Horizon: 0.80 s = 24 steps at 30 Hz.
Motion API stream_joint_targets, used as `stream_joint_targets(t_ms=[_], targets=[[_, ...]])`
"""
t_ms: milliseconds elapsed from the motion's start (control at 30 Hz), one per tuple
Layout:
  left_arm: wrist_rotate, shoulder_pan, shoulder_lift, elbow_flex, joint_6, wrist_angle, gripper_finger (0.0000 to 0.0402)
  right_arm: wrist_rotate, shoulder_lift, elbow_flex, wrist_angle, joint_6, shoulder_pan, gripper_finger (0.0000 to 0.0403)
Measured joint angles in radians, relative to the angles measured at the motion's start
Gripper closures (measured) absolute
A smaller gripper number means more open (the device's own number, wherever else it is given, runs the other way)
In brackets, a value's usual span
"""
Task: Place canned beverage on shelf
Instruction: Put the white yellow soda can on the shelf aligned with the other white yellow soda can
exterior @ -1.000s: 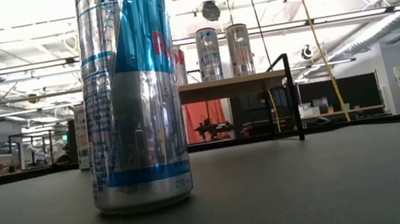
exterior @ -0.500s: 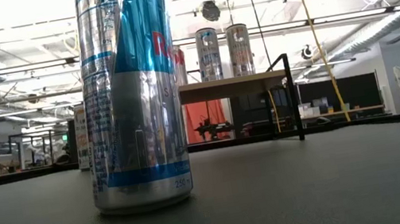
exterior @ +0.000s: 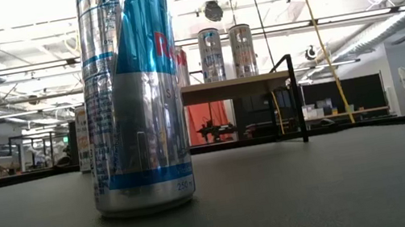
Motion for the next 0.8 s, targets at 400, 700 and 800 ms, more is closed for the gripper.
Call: stream_joint_targets(t_ms=[400,700,800], targets=[[-0.039,0.092,0.000,0.000,-0.109,0.000,0.0079,0.002,0.000,0.000,0.001,0.001,0.000,0.0087],[-0.088,0.210,0.000,0.000,-0.161,0.000,0.0079,0.003,0.000,0.000,0.001,0.001,0.000,0.0087],[-0.095,0.262,0.000,0.000,-0.161,0.000,0.0079,0.003,0.000,0.000,0.001,0.001,0.000,0.0087]])
